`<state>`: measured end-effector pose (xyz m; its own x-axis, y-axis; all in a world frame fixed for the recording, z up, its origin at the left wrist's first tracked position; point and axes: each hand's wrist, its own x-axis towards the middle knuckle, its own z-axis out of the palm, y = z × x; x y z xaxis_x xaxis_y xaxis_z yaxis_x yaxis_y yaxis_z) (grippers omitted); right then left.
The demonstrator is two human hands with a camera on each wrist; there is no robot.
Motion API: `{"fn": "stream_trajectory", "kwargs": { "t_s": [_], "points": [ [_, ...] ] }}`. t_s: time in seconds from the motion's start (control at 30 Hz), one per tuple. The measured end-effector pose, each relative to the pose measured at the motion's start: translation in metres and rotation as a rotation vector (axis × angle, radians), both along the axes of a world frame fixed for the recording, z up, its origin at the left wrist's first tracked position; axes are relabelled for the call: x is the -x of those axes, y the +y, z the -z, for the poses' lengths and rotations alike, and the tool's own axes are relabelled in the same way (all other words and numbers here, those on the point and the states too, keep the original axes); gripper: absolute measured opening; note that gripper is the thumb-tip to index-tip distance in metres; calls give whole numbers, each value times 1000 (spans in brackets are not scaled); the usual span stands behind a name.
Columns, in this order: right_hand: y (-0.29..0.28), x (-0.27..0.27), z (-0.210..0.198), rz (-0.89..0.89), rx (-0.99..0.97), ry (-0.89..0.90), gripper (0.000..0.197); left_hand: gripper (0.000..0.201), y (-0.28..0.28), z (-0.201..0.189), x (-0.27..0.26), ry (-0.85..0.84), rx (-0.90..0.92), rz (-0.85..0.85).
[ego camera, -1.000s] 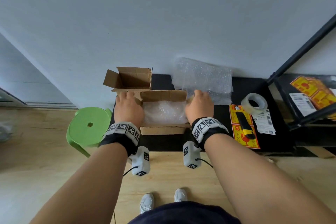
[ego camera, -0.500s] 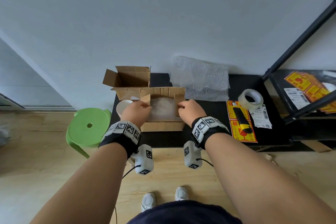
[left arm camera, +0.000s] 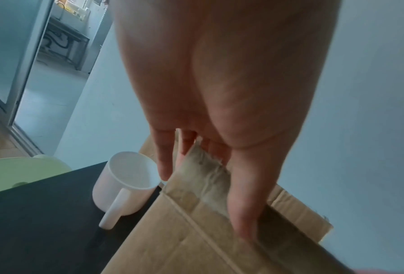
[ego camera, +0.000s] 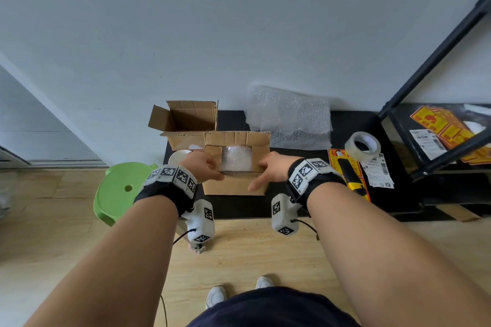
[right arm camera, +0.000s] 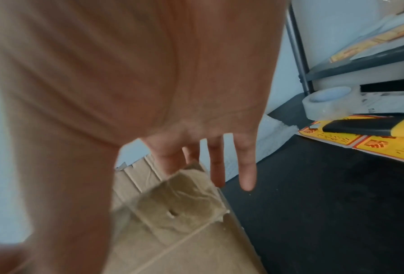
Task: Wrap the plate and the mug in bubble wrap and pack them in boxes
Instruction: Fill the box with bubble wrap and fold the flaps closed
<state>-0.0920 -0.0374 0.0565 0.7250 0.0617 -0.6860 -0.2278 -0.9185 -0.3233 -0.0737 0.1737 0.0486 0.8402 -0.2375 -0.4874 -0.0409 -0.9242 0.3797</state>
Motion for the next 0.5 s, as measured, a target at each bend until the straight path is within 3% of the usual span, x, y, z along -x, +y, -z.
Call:
{"fn": "stream_trajectory", "kwargs": {
  "t_s": [0.1,0.2,0.33,0.43,0.5],
  "points": [
    [1,-1,-1,60,-5,-123,48,59,-4,-2,0,-51,19,-103],
    [3,-2,3,86,56,-293,34,67,-11,0,1,-189,-52,-118],
    [7,2,19,133,164,-477,52,91,-19,13,6,-370,-168,-103],
    [7,-2,25,-7,294,-679,85,104,-20,19,0,-515,-194,-67],
    [6,-10,24,-74,316,-691,93,104,-19,20,-7,-484,-208,-11]
  ]
}}
